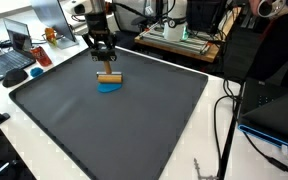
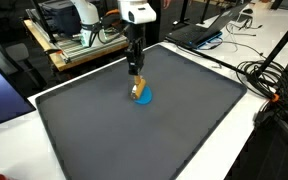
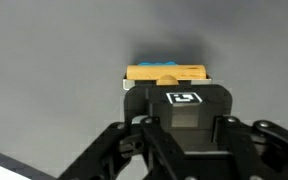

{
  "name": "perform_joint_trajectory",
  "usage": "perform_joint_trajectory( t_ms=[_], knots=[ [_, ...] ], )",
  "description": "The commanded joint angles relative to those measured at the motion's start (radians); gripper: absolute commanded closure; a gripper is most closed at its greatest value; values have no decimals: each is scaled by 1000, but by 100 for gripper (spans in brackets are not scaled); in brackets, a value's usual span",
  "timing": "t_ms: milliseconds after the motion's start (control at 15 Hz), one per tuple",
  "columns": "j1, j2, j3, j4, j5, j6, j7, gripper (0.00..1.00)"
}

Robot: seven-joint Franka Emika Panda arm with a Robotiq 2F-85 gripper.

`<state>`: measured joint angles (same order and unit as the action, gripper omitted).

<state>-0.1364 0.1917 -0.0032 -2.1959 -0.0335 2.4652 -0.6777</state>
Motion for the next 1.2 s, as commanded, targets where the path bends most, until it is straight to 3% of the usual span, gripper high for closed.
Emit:
perform_joint_trajectory(
  t_ms=[0, 1133],
  knots=[
    [5, 5, -14, -35, -37, -22, -10, 78],
    [2, 21, 30, -40, 107, 148, 4, 78]
  ],
)
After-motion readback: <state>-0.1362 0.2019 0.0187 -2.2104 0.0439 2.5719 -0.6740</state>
